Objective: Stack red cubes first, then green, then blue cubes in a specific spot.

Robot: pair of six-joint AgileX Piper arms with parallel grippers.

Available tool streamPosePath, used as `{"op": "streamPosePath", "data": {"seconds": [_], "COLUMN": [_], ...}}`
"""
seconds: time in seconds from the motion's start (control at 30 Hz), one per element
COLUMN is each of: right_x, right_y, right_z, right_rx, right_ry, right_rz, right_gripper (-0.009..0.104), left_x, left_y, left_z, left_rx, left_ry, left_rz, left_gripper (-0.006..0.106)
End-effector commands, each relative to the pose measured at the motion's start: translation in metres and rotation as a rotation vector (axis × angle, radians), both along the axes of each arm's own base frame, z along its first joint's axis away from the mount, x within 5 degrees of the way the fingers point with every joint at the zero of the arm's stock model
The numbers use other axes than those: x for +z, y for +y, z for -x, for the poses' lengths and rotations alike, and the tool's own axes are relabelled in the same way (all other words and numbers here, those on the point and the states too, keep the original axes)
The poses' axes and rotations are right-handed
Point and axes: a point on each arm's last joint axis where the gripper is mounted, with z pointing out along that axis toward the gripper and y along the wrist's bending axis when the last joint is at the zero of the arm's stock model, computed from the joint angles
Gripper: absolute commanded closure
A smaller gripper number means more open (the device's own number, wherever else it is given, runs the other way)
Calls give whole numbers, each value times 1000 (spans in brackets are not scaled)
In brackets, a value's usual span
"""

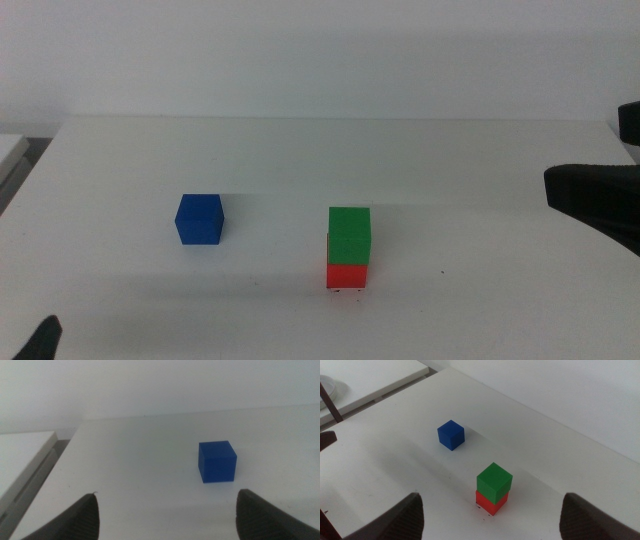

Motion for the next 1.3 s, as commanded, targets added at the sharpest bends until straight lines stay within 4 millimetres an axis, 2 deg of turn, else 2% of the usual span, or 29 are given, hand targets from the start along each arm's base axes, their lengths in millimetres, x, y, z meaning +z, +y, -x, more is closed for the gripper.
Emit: {"op": "streamPosePath", "data": {"seconds": [0.0,0.03,0.13,0.2,0.3,0.33,0.4,0.53,0.67,0.8,0.97,1.17,1.27], "right_x": [0,0,0,0,0,0,0,0,0,0,0,0,0], "right_y": [-1,-1,-1,-1,-1,-1,-1,-1,-1,-1,-1,-1,-1], "right_z": [0,0,0,0,0,0,0,0,0,0,0,0,0], "right_rx": [3,3,3,3,4,4,3,3,3,3,3,3,3], "right_ry": [-13,-13,-13,-13,-12,-12,-13,-13,-13,-13,-13,-13,-13], "right_rz": [2,2,2,2,1,1,3,3,3,3,3,3,3], "right_gripper": [2,2,2,2,2,2,2,2,2,2,2,2,2], "left_x": [2,7,48,84,124,137,147,140,120,115,104,57,42], "left_y": [-1,-2,-4,-6,-9,-10,-13,-16,-24,-37,-55,-62,-65], "left_z": [0,0,-14,-31,-60,-70,-95,-141,-189,-229,-268,-303,-315], "left_rx": [-7,-15,-31,-51,-74,-74,-49,-41,-54,-95,-88,-71,-65], "left_ry": [33,77,179,291,440,454,536,715,856,975,1097,1106,1086], "left_rz": [17,26,20,9,3,37,149,167,240,163,75,106,147], "left_gripper": [7,7,7,7,7,7,7,7,7,7,7,7,7]}}
